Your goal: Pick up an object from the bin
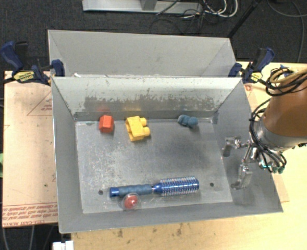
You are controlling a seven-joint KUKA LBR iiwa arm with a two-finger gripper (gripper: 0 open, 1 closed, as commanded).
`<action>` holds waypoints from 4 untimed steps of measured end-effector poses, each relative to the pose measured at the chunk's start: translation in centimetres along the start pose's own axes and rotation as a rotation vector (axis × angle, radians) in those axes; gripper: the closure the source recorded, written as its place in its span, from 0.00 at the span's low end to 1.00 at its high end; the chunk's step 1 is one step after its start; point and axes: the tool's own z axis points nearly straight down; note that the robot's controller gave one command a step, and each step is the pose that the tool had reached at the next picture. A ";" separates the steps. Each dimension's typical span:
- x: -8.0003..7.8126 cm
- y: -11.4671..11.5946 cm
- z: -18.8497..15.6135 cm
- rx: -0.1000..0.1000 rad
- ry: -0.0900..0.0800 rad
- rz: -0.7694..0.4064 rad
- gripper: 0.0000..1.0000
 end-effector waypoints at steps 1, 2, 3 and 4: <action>-0.7 6.8 5.3 -0.003 -0.002 -0.102 0.00; 1.0 11.9 7.5 0.000 -0.008 -0.259 0.00; 1.0 11.7 7.5 0.002 -0.007 -0.258 1.00; -1.1 9.8 -5.9 0.005 -0.017 -0.281 1.00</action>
Offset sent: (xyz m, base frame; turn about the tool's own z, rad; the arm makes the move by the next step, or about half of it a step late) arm 0.0076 0.0628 -0.0501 -0.0944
